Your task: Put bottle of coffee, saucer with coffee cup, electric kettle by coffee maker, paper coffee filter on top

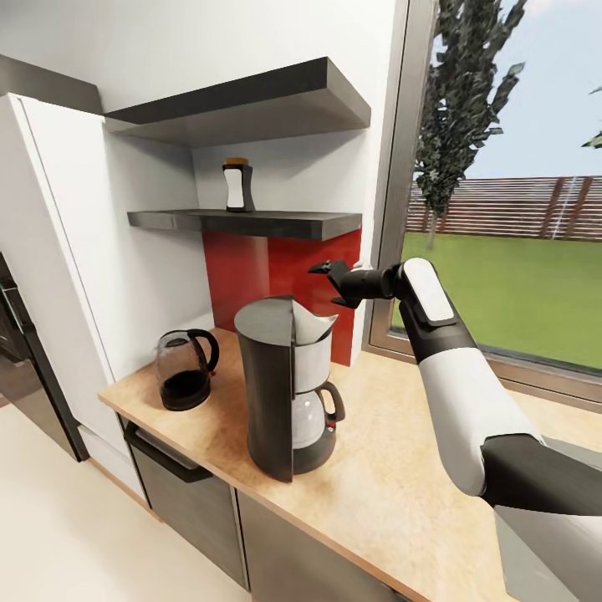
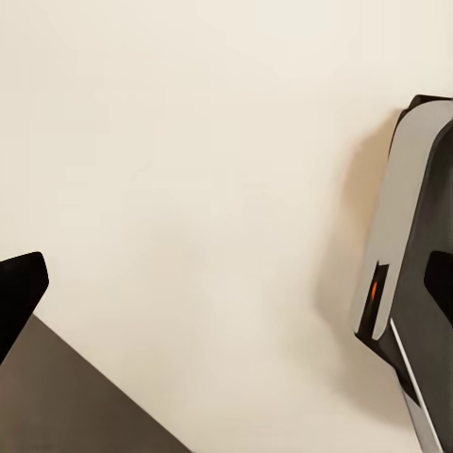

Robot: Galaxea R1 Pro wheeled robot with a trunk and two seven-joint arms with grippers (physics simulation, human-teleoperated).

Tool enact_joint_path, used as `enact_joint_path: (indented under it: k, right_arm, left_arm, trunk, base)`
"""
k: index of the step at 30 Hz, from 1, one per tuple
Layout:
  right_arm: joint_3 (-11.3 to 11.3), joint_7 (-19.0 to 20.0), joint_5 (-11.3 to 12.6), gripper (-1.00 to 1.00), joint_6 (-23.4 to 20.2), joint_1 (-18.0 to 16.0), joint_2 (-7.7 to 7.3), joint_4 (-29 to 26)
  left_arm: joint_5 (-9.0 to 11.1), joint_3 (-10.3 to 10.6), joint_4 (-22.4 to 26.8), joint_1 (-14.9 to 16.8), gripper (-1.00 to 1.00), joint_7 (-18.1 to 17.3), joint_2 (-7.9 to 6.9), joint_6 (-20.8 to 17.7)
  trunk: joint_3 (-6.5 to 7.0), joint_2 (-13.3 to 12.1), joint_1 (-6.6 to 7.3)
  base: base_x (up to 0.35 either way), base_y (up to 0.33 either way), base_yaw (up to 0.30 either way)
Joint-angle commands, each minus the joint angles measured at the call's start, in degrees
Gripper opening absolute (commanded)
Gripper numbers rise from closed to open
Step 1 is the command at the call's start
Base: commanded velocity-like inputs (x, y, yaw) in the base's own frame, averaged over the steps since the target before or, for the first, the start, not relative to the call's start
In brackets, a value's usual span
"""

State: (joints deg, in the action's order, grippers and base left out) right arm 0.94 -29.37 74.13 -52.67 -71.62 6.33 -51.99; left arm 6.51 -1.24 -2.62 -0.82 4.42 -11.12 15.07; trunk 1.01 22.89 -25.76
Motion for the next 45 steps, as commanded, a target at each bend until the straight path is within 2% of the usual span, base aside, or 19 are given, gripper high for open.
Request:
enact_joint_path:
  k: [1,24,35,45]
  right_arm:
    - [0.03,-0.6,0.58,1.0,0.02,-0.01,0.0,-0.04]
    - [0.06,-0.6,0.58,1.0,0.02,-0.01,0.0,-0.04]
    - [0.09,-0.6,0.58,1.0,0.02,0.05,0.0,0.02]
    - [0.12,-0.6,0.58,1.0,0.02,0.08,0.02,0.04]
  left_arm:
    - [0.4,-0.08,-0.08,0.02,1.0,-0.02,0.03,0.33]
    - [0.53,-0.23,-0.01,0.02,1.0,0.22,0.16,0.4]
    - [0.52,-0.09,0.16,0.02,1.0,0.15,0.19,0.4]
    - [0.53,-0.08,0.24,0.02,1.0,0.15,0.25,0.4]
  trunk:
    - [-0.01,0.03,-0.02]
    - [-0.01,0.03,-0.02]
    - [-0.01,0.03,-0.02]
    - [-0.01,0.03,-0.02]
  base:
    - [0.0,0.0,0.0]
    - [-0.016,-0.029,0.0]
    - [-0.199,-0.031,0.0]
    - [-0.02,0.0,0.0]
